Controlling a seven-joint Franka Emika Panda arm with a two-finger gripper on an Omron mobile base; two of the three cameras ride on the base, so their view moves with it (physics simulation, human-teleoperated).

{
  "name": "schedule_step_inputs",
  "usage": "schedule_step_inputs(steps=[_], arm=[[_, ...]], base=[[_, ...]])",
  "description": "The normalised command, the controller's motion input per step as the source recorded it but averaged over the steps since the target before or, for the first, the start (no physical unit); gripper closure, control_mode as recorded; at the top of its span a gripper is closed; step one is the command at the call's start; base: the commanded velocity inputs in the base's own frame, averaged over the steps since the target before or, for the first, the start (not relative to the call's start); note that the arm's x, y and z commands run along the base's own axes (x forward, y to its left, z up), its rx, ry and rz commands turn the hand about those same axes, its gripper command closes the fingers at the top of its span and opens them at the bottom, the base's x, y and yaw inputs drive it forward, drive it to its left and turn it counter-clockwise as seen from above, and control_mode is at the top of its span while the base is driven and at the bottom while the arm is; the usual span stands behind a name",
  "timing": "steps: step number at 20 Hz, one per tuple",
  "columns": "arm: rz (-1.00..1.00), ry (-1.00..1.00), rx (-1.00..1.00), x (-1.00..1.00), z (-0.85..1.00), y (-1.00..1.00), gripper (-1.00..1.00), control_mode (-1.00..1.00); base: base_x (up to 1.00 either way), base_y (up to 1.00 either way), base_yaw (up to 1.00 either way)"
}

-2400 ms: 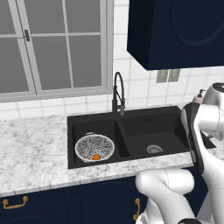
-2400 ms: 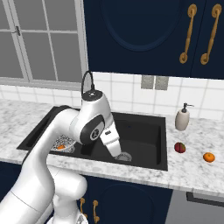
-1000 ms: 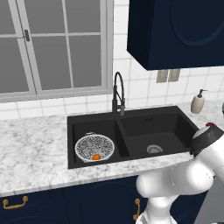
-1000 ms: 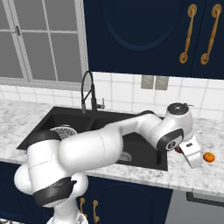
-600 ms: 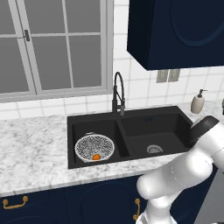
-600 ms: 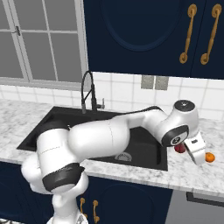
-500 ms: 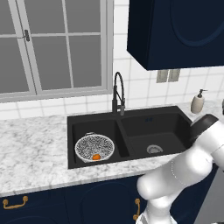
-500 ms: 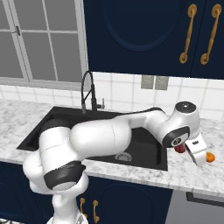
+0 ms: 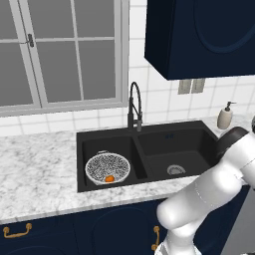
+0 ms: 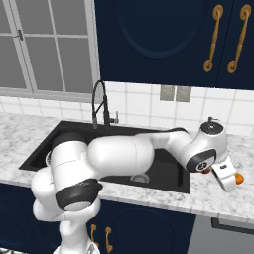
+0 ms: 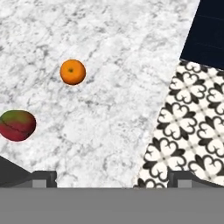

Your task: Put the colander in the sink, put the tangerine, tangerine, mango in the colander, and turn on the sink faucet and pour water over the colander.

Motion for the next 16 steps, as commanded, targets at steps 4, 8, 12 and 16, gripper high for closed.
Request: schedule_step_inputs(steps=[4, 8, 12, 16], arm=[[0.00, 0.00, 0.00, 0.21, -0.23, -0.11, -1.00, -1.00], [0.00, 0.00, 0.00, 0.17, -0.17, -0.16, -1.00, -1.00], [0.00, 0.00, 0.00, 0.24, -0.03, -0.33, -1.00, -1.00], [0.00, 0.00, 0.00, 0.33, 0.00, -0.29, -1.00, -1.00]], base=[[0.00, 0.00, 0.00], [0.00, 0.00, 0.00], [0.00, 0.00, 0.00], [0.00, 0.00, 0.00]])
